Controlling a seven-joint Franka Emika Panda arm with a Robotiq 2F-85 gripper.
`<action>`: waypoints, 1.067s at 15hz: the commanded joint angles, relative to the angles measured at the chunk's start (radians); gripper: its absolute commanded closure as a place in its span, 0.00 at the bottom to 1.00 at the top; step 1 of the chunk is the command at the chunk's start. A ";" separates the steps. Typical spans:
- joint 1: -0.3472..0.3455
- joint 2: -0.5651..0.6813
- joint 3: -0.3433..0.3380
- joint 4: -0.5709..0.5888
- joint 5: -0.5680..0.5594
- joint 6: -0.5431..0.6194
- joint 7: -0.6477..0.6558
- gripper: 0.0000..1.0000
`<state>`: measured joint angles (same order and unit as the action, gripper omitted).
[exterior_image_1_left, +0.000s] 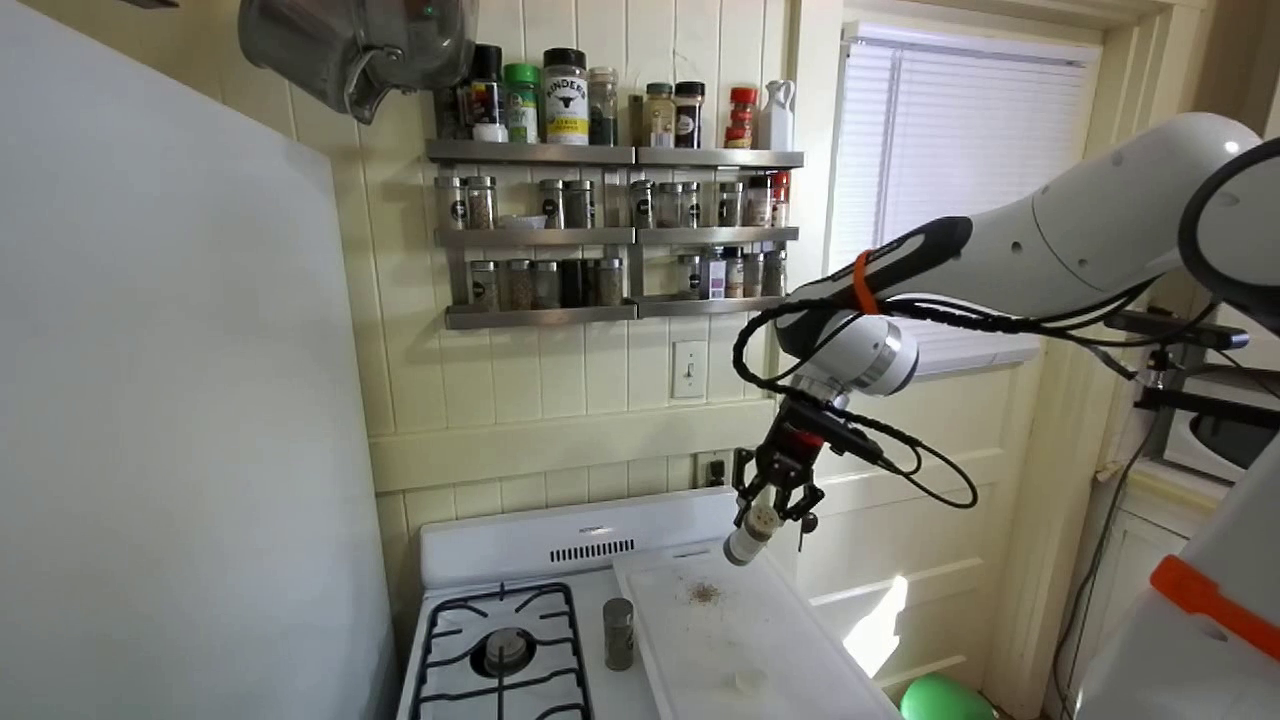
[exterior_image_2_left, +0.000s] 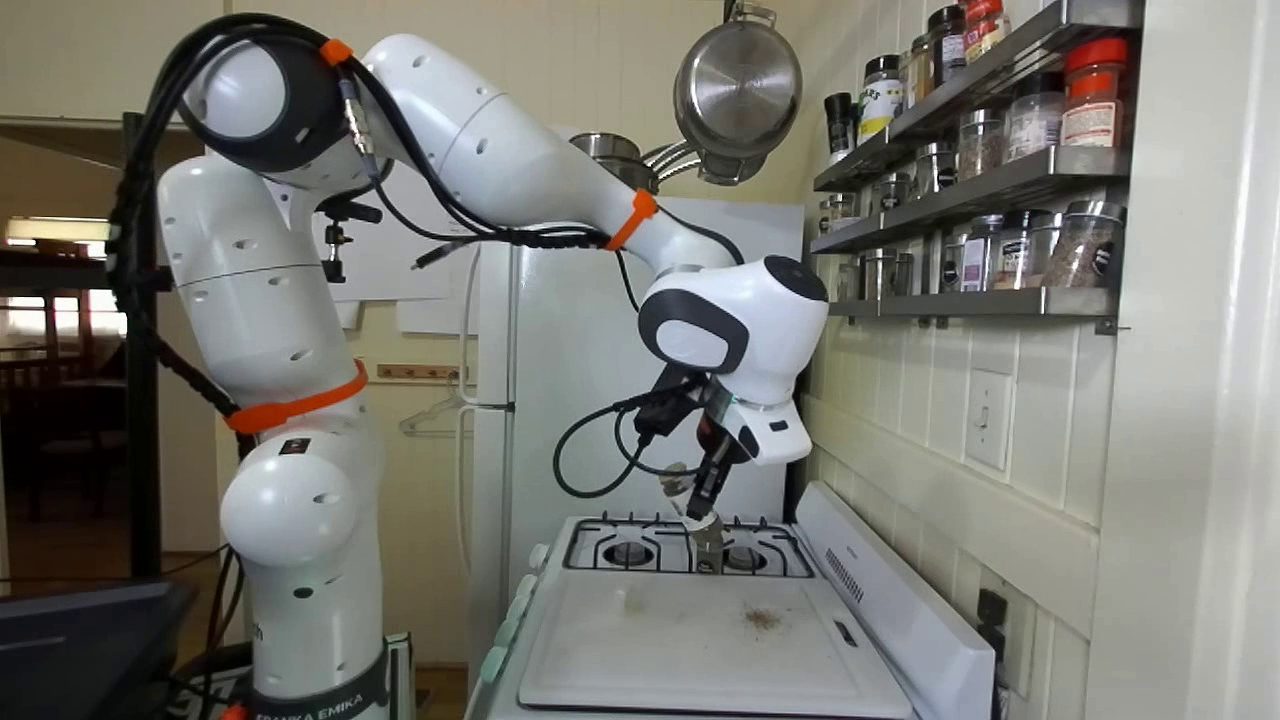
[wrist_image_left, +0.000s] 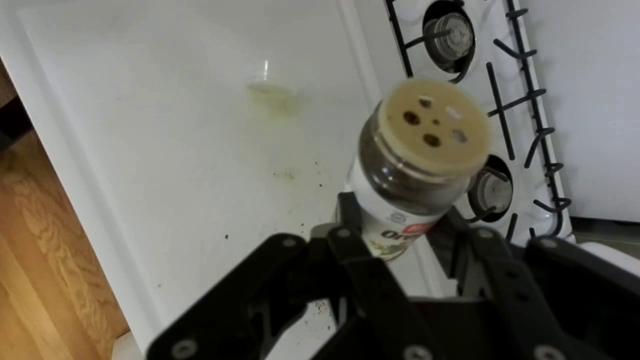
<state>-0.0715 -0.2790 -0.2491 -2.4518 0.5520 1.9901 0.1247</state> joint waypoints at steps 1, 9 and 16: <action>-0.040 0.082 -0.015 0.048 0.040 -0.098 -0.084 0.87; -0.117 0.261 -0.038 0.149 0.061 -0.275 -0.157 0.87; -0.157 0.412 -0.023 0.279 0.032 -0.433 -0.059 0.87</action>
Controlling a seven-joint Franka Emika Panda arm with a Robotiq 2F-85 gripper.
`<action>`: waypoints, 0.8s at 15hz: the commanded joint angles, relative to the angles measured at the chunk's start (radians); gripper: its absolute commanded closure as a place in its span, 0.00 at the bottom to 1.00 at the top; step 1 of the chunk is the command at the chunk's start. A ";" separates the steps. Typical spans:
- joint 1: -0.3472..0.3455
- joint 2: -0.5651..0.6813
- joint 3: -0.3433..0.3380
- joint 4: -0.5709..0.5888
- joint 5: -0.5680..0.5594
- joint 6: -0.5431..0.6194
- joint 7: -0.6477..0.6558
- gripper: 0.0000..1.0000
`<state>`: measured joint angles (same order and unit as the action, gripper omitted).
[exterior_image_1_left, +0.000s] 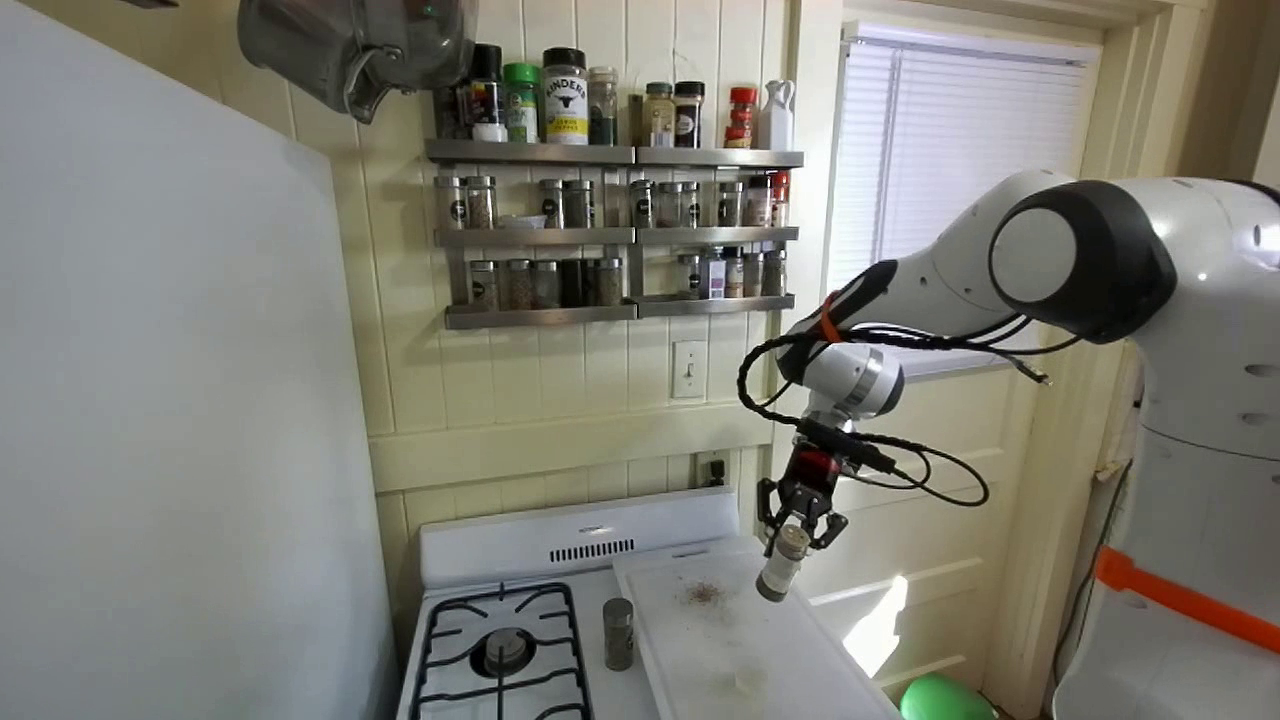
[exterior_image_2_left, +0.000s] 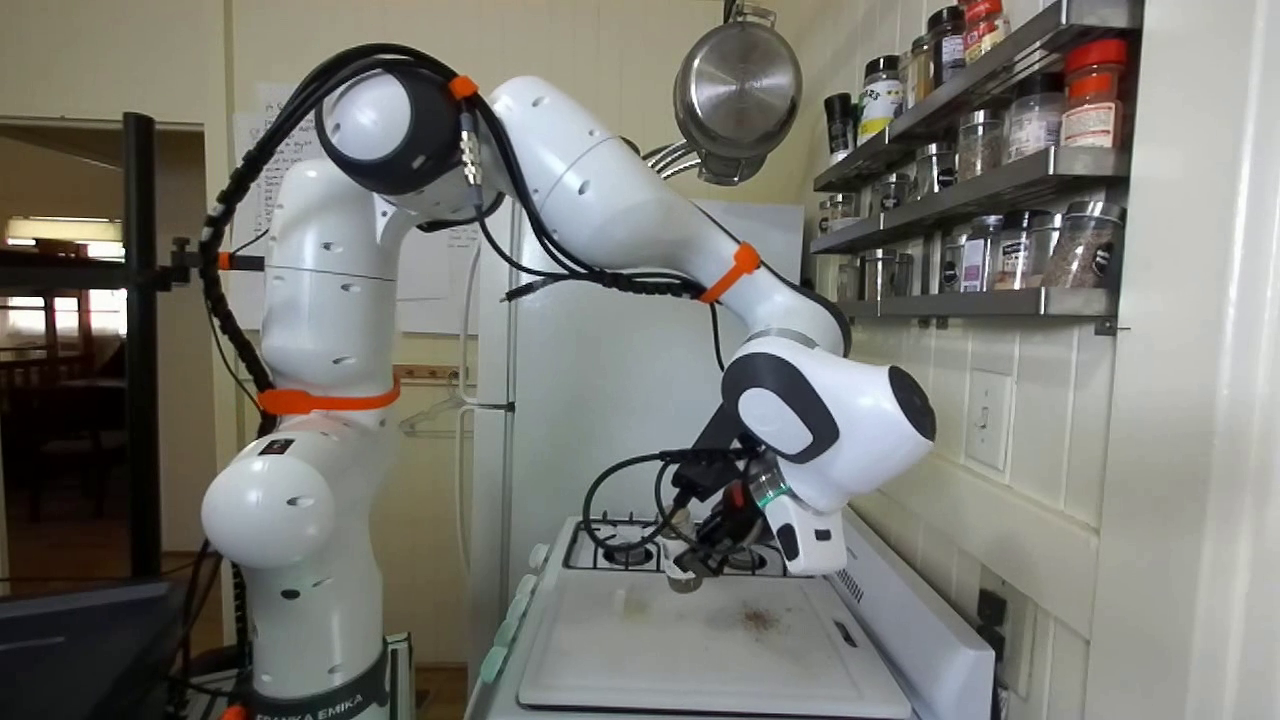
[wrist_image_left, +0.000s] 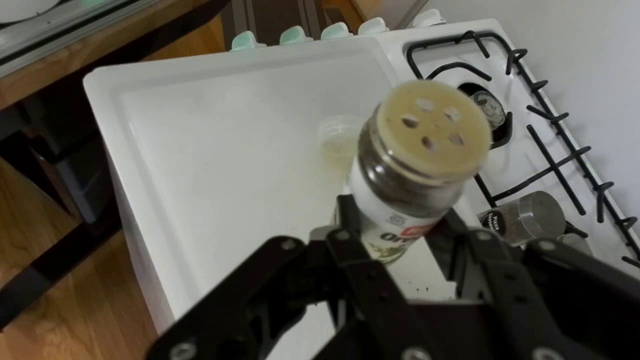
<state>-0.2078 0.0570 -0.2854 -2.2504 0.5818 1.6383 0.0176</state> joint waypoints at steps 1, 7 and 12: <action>-0.022 0.095 0.015 0.095 -0.003 -0.095 0.068 0.87; -0.002 0.148 0.034 0.145 -0.075 -0.061 0.191 0.87; -0.003 0.174 0.050 0.154 -0.115 -0.048 0.182 0.87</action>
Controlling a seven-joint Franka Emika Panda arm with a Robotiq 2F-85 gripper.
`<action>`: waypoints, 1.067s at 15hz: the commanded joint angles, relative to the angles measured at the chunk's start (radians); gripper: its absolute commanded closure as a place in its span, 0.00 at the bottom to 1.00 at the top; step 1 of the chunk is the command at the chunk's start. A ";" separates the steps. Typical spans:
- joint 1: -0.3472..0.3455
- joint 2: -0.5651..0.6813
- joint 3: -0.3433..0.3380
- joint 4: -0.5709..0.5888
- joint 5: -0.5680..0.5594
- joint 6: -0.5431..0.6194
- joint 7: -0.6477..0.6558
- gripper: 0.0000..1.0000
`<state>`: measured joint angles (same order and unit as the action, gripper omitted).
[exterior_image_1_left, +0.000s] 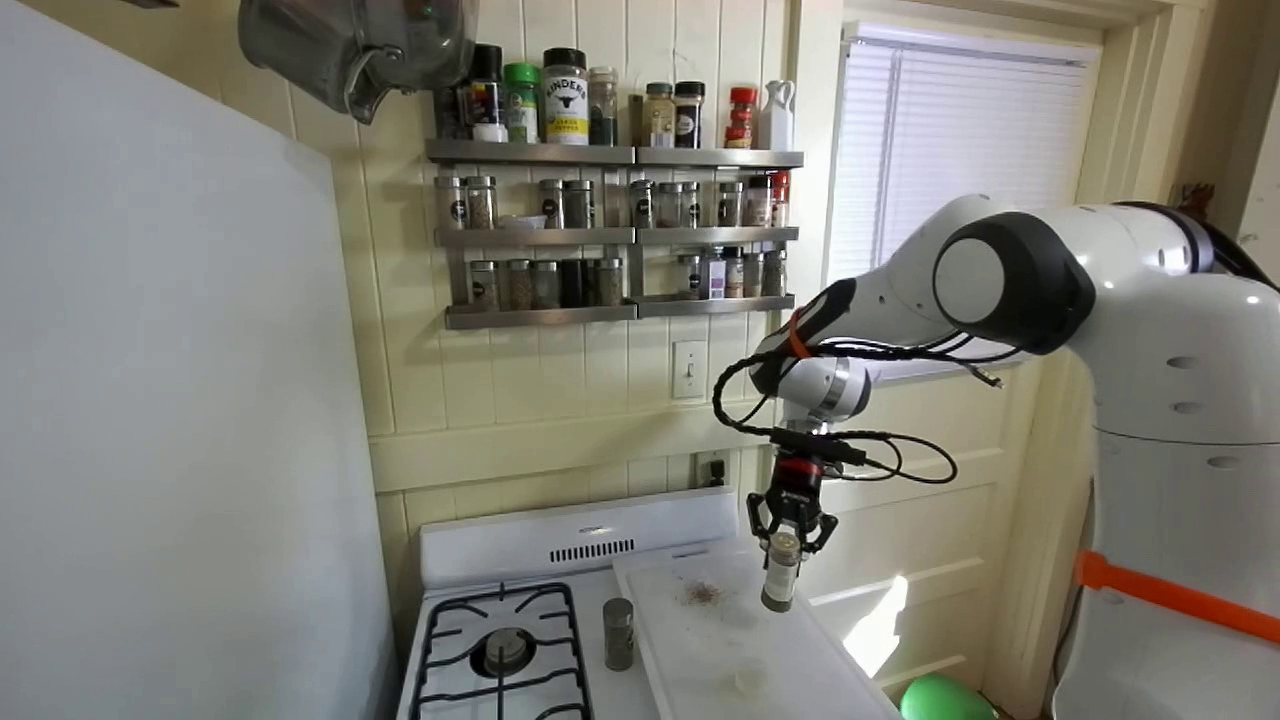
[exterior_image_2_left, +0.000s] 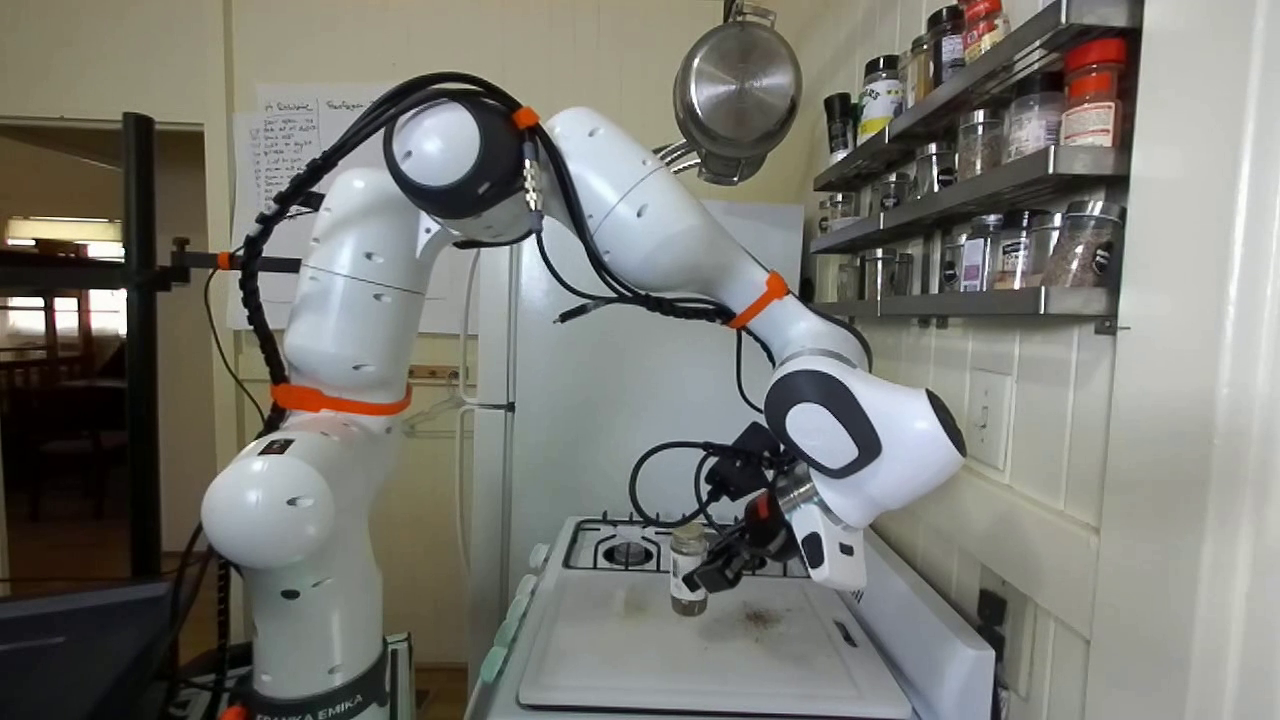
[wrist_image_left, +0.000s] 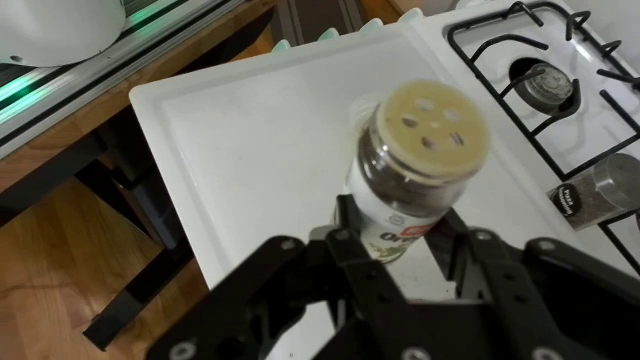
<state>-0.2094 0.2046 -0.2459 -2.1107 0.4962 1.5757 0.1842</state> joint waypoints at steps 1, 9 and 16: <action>-0.001 0.031 0.012 0.015 -0.039 0.018 0.013 0.87; -0.001 0.063 0.036 -0.005 -0.046 0.159 -0.030 0.87; -0.006 0.088 0.051 0.001 -0.026 0.155 -0.075 0.63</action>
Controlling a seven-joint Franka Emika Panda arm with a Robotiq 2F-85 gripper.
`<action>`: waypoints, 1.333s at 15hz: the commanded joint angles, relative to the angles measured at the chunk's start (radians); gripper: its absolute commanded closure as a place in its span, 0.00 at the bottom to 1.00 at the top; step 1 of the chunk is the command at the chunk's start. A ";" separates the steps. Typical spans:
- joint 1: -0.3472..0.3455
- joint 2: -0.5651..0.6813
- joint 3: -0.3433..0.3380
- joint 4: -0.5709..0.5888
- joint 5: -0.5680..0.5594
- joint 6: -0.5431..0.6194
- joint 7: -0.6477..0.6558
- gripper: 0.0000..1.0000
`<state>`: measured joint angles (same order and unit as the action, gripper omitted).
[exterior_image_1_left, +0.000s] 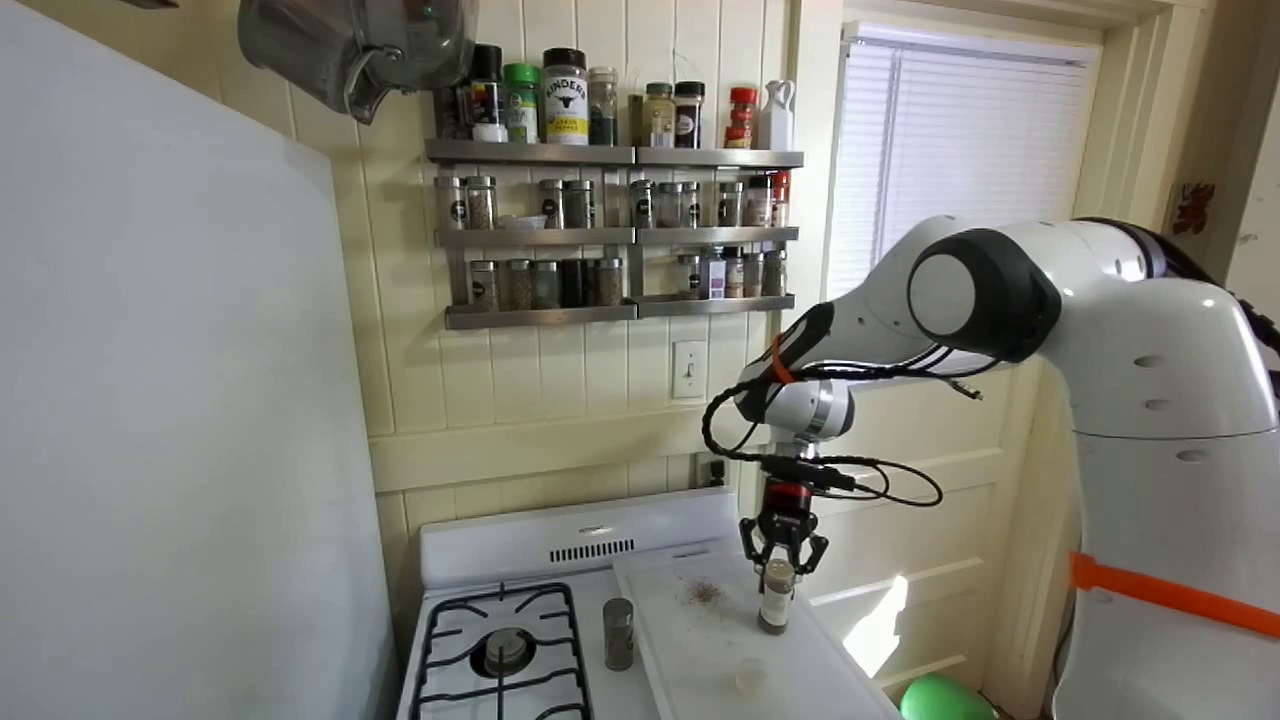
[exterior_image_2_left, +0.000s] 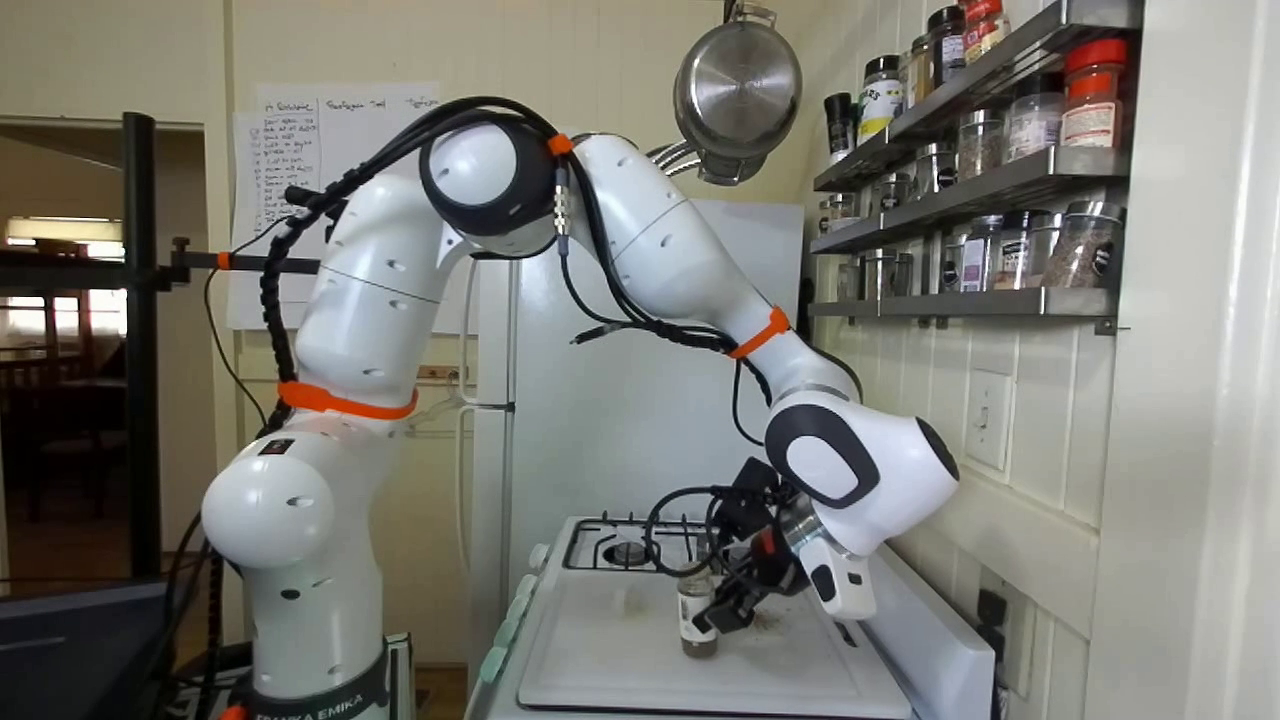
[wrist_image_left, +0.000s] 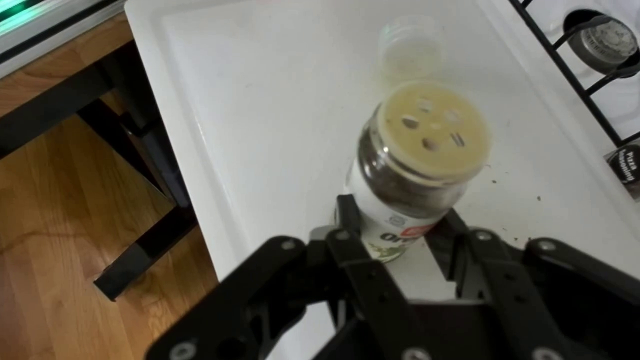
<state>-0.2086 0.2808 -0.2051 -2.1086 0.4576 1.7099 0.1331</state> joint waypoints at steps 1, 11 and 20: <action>-0.006 0.013 0.010 0.000 0.012 0.021 -0.024 0.55; -0.004 0.015 0.011 0.005 0.003 0.018 -0.013 0.00; 0.059 -0.161 0.016 -0.064 -0.158 0.069 0.099 0.00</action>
<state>-0.1831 0.2177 -0.1986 -2.1103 0.3810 1.7242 0.1691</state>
